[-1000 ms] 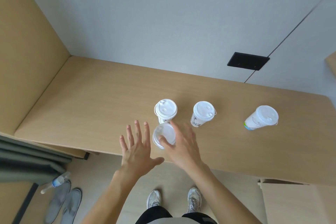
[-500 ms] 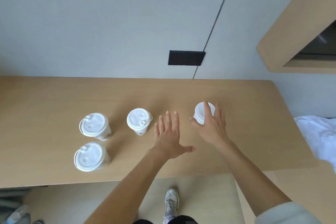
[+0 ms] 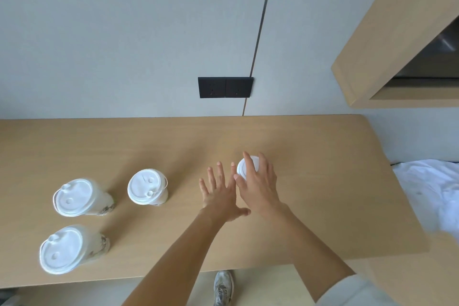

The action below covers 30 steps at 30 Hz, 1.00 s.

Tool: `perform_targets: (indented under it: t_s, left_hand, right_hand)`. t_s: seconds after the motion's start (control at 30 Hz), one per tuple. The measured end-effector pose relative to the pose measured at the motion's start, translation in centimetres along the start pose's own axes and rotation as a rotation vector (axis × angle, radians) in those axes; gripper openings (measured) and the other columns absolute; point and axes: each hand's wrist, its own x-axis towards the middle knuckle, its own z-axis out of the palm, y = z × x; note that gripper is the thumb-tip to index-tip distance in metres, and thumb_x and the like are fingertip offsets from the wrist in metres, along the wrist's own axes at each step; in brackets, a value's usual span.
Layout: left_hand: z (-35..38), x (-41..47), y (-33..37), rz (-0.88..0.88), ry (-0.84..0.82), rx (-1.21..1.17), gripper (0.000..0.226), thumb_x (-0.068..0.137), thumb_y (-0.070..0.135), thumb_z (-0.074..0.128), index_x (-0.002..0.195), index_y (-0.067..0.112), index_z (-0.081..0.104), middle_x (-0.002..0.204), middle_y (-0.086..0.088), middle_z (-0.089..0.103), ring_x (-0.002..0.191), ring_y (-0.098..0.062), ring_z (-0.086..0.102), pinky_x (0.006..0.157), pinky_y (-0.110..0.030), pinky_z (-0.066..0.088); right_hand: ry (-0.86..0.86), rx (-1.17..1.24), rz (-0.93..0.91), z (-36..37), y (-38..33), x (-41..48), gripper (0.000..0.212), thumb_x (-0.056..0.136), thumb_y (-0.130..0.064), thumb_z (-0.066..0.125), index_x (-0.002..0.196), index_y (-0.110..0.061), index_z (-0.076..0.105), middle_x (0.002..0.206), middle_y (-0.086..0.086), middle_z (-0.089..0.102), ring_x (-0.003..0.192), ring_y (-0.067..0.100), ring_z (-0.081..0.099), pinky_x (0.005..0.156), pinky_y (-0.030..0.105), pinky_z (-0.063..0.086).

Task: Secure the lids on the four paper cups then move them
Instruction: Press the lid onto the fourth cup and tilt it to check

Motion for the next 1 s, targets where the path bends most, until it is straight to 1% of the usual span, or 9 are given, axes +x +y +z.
perform_targets:
  t_s: [0.13, 0.3, 0.47, 0.57, 0.63, 0.7, 0.8, 0.87, 1.0]
  left_hand:
    - [0.8, -1.5, 0.1, 0.015, 0.021, 0.015, 0.132, 0.080, 0.077, 0.062, 0.141, 0.028, -0.044, 0.162, -0.015, -0.040, 0.150, -0.044, -0.033, 0.123, -0.066, -0.007]
    - [3.8, -5.8, -1.5, 0.014, 0.024, 0.019, 0.129, 0.081, 0.078, 0.059, 0.145, 0.027, -0.041, 0.162, -0.014, -0.041, 0.151, -0.043, -0.031, 0.124, -0.065, -0.006]
    - [7.9, -10.0, -3.0, -0.013, -0.017, 0.001, 0.130, 0.080, 0.083, 0.054, 0.155, 0.025, -0.034, 0.161, -0.014, -0.042, 0.151, -0.043, -0.032, 0.123, -0.064, -0.006]
    - [9.0, -11.0, -3.4, -0.027, -0.030, 0.007, 0.125, 0.082, 0.083, 0.053, 0.159, 0.025, -0.027, 0.162, -0.015, -0.041, 0.152, -0.043, -0.031, 0.123, -0.064, -0.005]
    - [8.9, -11.1, -3.5, -0.031, -0.023, -0.002, 0.123, 0.084, 0.081, 0.053, 0.157, 0.026, -0.030, 0.162, -0.016, -0.041, 0.152, -0.043, -0.030, 0.124, -0.064, -0.004]
    - [8.5, -11.2, -3.5, -0.036, -0.010, -0.013, 0.121, 0.086, 0.078, 0.052, 0.153, 0.028, -0.036, 0.163, -0.016, -0.039, 0.152, -0.044, -0.028, 0.125, -0.064, -0.002]
    - [8.0, -11.4, -3.5, -0.029, -0.012, -0.016, 0.117, 0.089, 0.073, 0.053, 0.146, 0.029, -0.039, 0.163, -0.016, -0.038, 0.153, -0.043, -0.027, 0.125, -0.063, -0.002]
    - [7.7, -11.5, -3.6, -0.024, -0.023, -0.042, 0.113, 0.092, 0.071, 0.051, 0.154, 0.028, -0.033, 0.164, -0.015, -0.036, 0.153, -0.043, -0.026, 0.126, -0.062, -0.002]
    - [6.6, -11.7, -4.6, -0.018, -0.052, -0.199, 0.098, 0.096, 0.069, 0.046, 0.164, 0.026, -0.011, 0.169, -0.014, -0.025, 0.156, -0.039, -0.022, 0.127, -0.057, 0.000]
  right_hand:
    - [0.016, 0.012, -0.028, 0.0, -0.2, -1.6, 0.067, 0.101, -0.041, 0.059, 0.160, -0.018, 0.038, 0.160, 0.024, 0.033, 0.144, 0.044, 0.035, 0.111, 0.055, 0.039]
    - [0.045, 0.036, -0.068, 1.8, -0.6, -6.4, 0.066, 0.094, -0.041, 0.062, 0.154, -0.018, 0.045, 0.150, 0.024, 0.046, 0.131, 0.045, 0.049, 0.101, 0.056, 0.048]
    - [0.045, 0.003, -0.139, 3.9, -1.1, -11.6, 0.059, 0.093, -0.044, 0.050, 0.146, -0.020, 0.050, 0.144, 0.020, 0.050, 0.122, 0.041, 0.057, 0.094, 0.053, 0.055]
    - [0.051, -0.031, -0.182, 4.5, -1.2, -12.9, 0.059, 0.092, -0.040, 0.062, 0.146, -0.019, 0.054, 0.144, 0.019, 0.049, 0.125, 0.038, 0.054, 0.093, 0.052, 0.055]
    - [0.052, -0.033, -0.183, 4.6, -1.1, -12.8, 0.062, 0.089, -0.037, 0.070, 0.146, -0.018, 0.056, 0.147, 0.022, 0.050, 0.128, 0.040, 0.055, 0.096, 0.053, 0.054]
    - [0.052, -0.033, -0.190, 4.5, -0.9, -12.6, 0.061, 0.091, -0.040, 0.064, 0.147, -0.017, 0.056, 0.149, 0.026, 0.049, 0.132, 0.044, 0.054, 0.099, 0.055, 0.053]
    - [0.014, -0.042, -0.203, 4.4, -0.5, -12.5, 0.064, 0.094, -0.049, 0.050, 0.150, -0.017, 0.052, 0.154, 0.030, 0.043, 0.137, 0.049, 0.051, 0.103, 0.058, 0.052]
    - [-0.031, -0.047, -0.210, 4.1, -0.3, -12.4, 0.070, 0.095, -0.056, 0.045, 0.155, -0.019, 0.046, 0.160, 0.031, 0.035, 0.143, 0.050, 0.043, 0.109, 0.059, 0.046]
    - [-0.190, 0.009, -0.176, 2.8, -0.5, -12.2, 0.090, 0.090, -0.075, 0.018, 0.167, -0.029, 0.019, 0.174, 0.023, -0.002, 0.161, 0.040, 0.005, 0.127, 0.050, 0.014]
